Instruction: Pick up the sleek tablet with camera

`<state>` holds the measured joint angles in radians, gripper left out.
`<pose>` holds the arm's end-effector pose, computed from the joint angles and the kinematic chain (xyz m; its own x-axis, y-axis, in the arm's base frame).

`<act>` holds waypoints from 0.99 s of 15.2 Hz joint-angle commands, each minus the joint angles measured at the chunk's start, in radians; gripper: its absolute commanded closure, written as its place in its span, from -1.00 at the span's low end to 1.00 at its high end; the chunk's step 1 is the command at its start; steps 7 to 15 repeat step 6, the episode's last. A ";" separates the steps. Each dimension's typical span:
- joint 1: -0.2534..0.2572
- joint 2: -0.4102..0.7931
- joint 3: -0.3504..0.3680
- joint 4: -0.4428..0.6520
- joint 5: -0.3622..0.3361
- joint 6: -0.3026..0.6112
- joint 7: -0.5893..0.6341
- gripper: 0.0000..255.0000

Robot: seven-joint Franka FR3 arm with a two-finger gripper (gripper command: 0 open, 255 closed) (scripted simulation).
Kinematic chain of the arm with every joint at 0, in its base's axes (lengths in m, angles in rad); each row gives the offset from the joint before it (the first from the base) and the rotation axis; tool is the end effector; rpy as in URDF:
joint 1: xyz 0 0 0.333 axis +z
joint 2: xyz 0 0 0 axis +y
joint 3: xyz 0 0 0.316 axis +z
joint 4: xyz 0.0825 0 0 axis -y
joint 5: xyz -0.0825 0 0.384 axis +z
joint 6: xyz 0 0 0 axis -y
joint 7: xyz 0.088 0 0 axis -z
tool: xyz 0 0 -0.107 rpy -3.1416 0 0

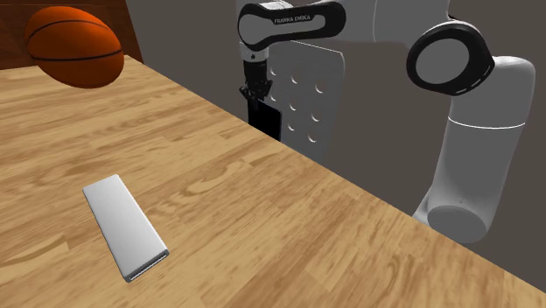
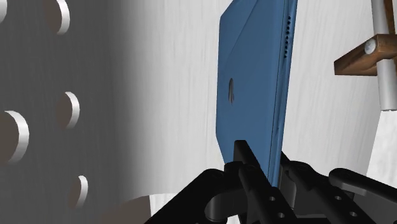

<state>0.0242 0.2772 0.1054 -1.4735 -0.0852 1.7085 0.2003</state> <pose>0.6382 0.0672 0.5172 0.9977 -0.0615 -0.0291 -0.0596 -0.9963 0.0621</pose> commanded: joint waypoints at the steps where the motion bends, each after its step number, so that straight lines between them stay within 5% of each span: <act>1: 0.001 0.000 0.000 0.027 0.000 -0.027 -0.001 1.00; 15: 0.002 0.005 0.001 0.077 0.000 -0.072 -0.004 1.00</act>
